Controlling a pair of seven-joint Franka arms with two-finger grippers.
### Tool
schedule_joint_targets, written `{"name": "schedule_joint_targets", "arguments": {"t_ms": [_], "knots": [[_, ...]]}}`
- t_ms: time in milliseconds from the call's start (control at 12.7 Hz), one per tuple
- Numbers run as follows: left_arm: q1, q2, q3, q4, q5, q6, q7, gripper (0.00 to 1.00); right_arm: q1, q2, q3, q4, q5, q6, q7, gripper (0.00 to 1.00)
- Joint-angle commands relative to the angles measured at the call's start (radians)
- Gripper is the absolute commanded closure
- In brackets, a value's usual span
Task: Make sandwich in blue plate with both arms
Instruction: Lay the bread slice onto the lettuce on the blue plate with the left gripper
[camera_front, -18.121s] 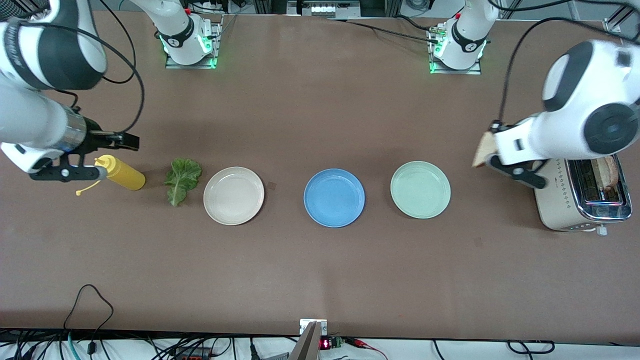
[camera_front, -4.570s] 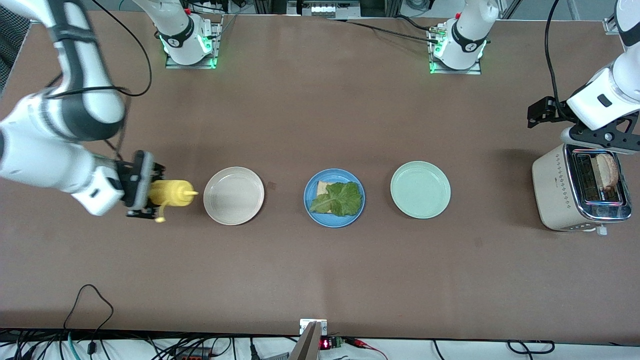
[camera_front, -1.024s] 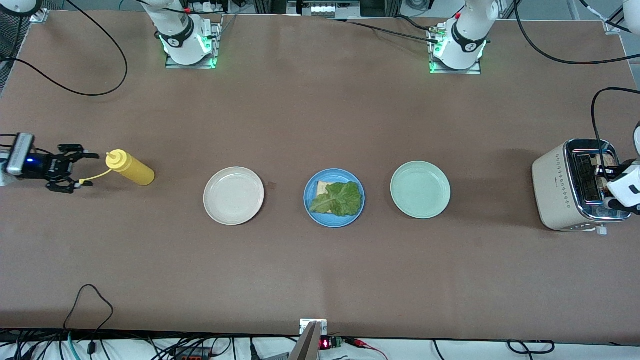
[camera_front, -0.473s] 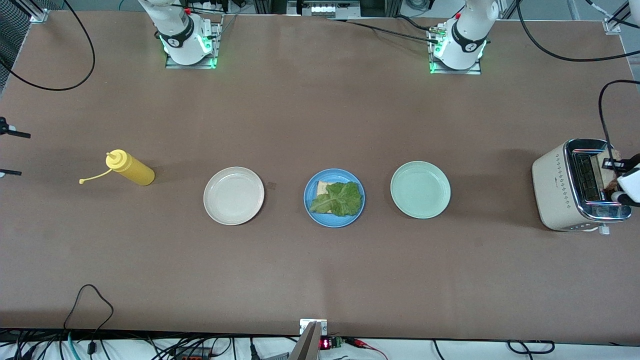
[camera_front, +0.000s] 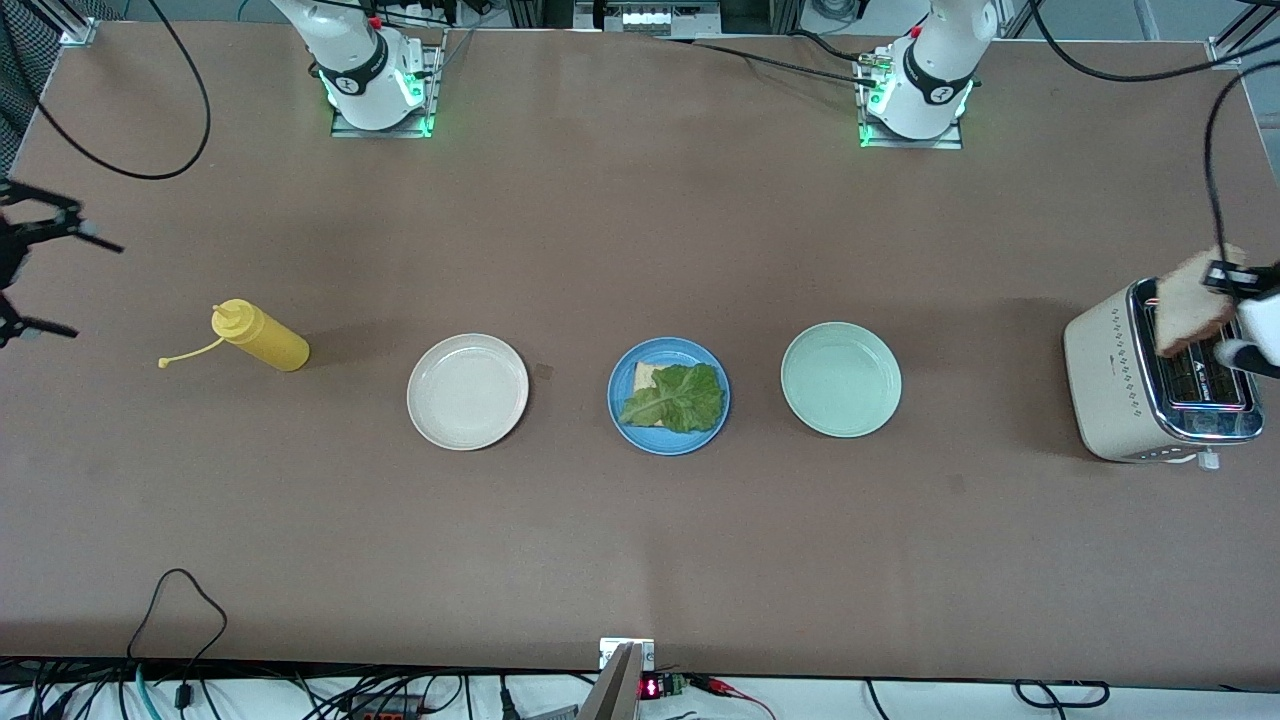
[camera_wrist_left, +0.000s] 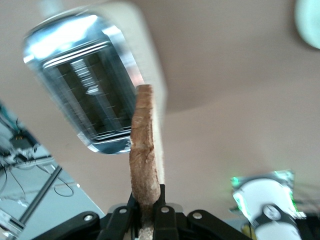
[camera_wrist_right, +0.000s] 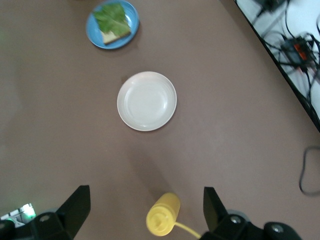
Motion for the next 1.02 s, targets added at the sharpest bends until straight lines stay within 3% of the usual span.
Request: {"name": "schedule_joint_targets", "arguments": {"t_ms": [0,158,394,709,945], "knots": [[-0.125,0.021,-0.129,0.022,0.005,-0.066,-0.071,0.99,0.223,-0.126,-0.091,-0.109,-0.145,0.034,0.346,0.00],[-0.203,0.046,-0.134,0.028,-0.106,-0.048,-0.233,0.99,0.372,-0.138,-0.215,-0.147,-0.151,0.039,0.634,0.00],[-0.248,0.100,-0.134,0.019,-0.390,0.110,-0.407,0.99,0.457,-0.140,-0.299,-0.215,-0.188,0.034,0.913,0.00],[-0.250,0.178,-0.134,-0.045,-0.792,0.371,-0.419,0.99,0.454,-0.126,-0.320,-0.229,-0.258,0.028,1.000,0.00],[-0.254,0.262,-0.136,-0.055,-0.993,0.532,-0.395,0.99,0.451,-0.086,-0.320,-0.207,-0.265,0.028,1.004,0.00]]}}
